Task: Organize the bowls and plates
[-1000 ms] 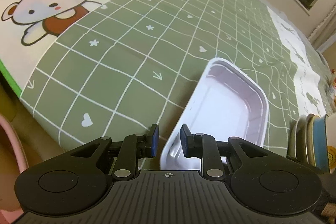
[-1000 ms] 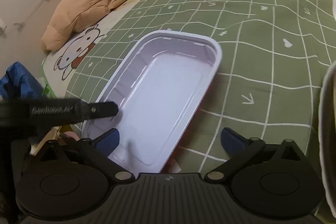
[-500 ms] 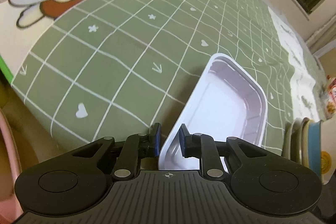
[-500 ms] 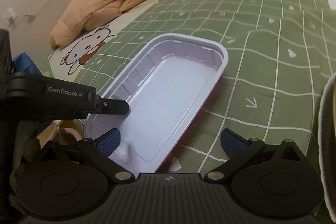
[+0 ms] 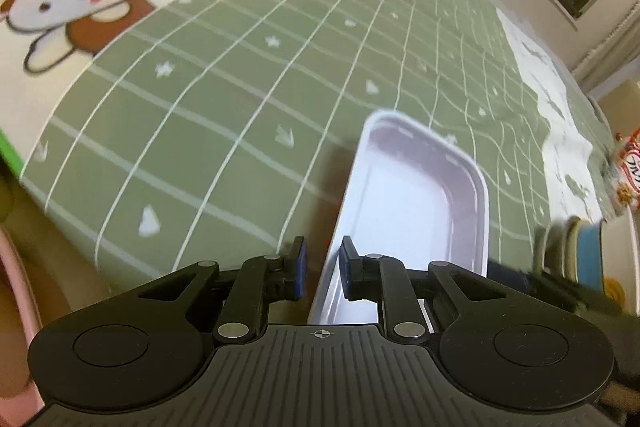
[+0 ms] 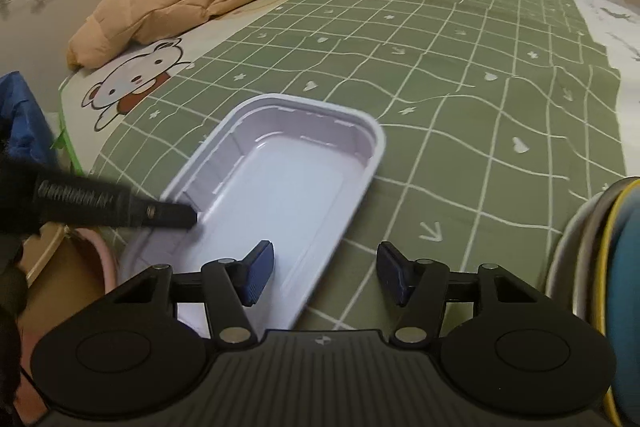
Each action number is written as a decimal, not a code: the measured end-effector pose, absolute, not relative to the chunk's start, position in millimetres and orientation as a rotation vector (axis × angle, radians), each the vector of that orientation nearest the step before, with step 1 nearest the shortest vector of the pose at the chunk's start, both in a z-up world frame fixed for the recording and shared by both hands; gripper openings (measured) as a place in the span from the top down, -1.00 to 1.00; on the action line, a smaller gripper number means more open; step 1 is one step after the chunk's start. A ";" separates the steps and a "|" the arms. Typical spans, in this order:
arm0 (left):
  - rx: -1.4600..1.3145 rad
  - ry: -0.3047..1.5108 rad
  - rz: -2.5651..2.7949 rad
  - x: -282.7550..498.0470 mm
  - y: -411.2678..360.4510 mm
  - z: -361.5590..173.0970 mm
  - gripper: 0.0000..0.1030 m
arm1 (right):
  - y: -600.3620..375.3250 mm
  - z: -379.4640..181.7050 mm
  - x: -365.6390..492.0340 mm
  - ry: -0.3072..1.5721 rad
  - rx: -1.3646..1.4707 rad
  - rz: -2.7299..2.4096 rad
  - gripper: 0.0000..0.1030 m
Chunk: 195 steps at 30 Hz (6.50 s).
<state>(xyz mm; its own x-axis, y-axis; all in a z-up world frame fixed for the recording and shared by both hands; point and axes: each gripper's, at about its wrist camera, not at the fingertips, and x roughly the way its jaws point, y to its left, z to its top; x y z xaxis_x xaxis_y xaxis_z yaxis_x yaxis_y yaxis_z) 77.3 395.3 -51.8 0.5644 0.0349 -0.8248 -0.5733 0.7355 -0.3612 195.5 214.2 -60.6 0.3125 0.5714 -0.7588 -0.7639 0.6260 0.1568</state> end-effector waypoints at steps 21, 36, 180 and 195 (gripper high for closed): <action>-0.619 0.638 0.317 56.5 347.9 54.4 0.61 | 172.5 29.6 172.2 0.679 -0.141 1.001 0.21; -0.509 0.673 -0.065 169.6 173.3 74.1 0.59 | -35.5 51.2 210.5 0.570 -0.032 0.655 0.17; -0.160 0.639 0.178 -41.6 39.0 18.8 0.67 | -122.2 -22.1 30.9 0.587 0.004 0.507 -0.53; -0.172 0.662 0.162 -41.3 38.1 15.3 0.67 | -119.9 -25.4 29.4 0.601 -0.007 0.514 -0.56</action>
